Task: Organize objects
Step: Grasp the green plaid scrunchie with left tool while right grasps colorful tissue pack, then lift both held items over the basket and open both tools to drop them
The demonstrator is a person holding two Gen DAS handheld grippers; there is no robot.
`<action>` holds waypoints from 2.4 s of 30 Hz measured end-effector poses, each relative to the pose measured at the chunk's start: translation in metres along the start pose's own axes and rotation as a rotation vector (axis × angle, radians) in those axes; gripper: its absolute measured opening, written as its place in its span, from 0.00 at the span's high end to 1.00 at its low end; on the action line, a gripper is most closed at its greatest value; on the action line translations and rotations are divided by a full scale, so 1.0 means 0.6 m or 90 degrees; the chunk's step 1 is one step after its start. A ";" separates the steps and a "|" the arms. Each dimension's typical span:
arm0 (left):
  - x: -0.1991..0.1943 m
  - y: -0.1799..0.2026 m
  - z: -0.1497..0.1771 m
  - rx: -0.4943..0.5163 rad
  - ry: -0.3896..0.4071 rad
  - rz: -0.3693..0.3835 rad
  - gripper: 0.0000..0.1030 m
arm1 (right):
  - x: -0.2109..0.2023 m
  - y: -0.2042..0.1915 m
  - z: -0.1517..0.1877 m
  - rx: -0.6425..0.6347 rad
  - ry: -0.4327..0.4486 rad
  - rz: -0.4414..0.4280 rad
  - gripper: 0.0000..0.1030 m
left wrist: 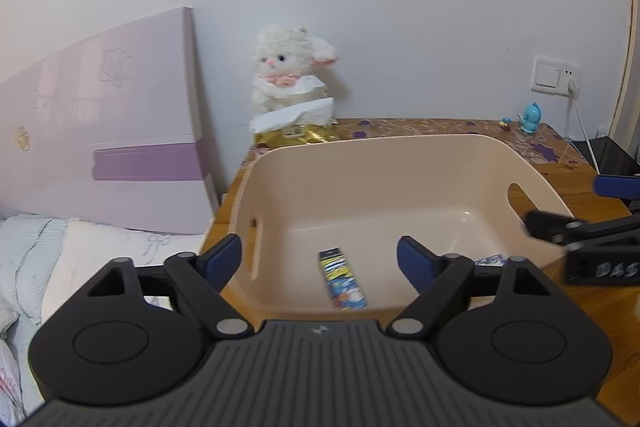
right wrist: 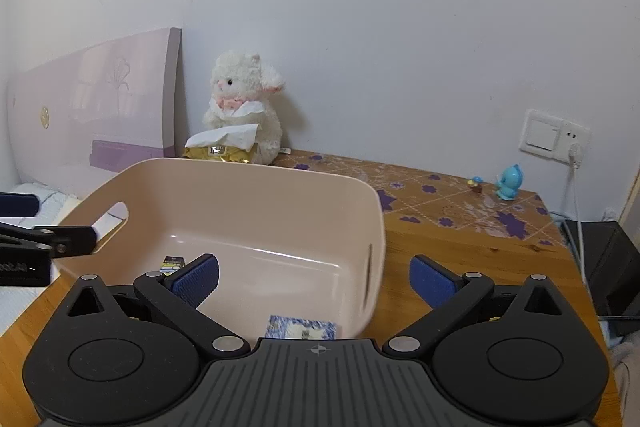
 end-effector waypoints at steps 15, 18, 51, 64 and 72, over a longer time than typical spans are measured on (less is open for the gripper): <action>-0.013 -0.032 0.120 -0.028 -0.084 0.036 0.11 | 0.021 0.017 0.142 -0.032 -0.138 0.002 0.00; -0.003 -0.016 0.147 -0.034 -0.111 0.055 0.11 | 0.032 0.015 0.170 -0.039 -0.169 0.000 0.00; 0.077 0.029 0.202 -0.021 -0.169 0.084 0.77 | 0.060 -0.011 0.206 -0.047 -0.167 -0.027 0.41; 0.034 0.010 0.184 -0.027 -0.131 0.067 0.80 | 0.006 -0.006 0.192 -0.046 -0.148 -0.037 0.41; -0.030 -0.005 0.157 -0.026 -0.072 0.055 0.80 | -0.062 -0.010 0.146 -0.049 -0.081 -0.050 0.41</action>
Point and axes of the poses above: each gripper's, at about its wrist camera, not at the fingertips, and x roughly the way its jaws point, y to its right, z to its underside, the point moved 5 cm from there along x, roughly the way its jaws point, and after that the axes turned 7 degrees about z, right-handed, at the moved point
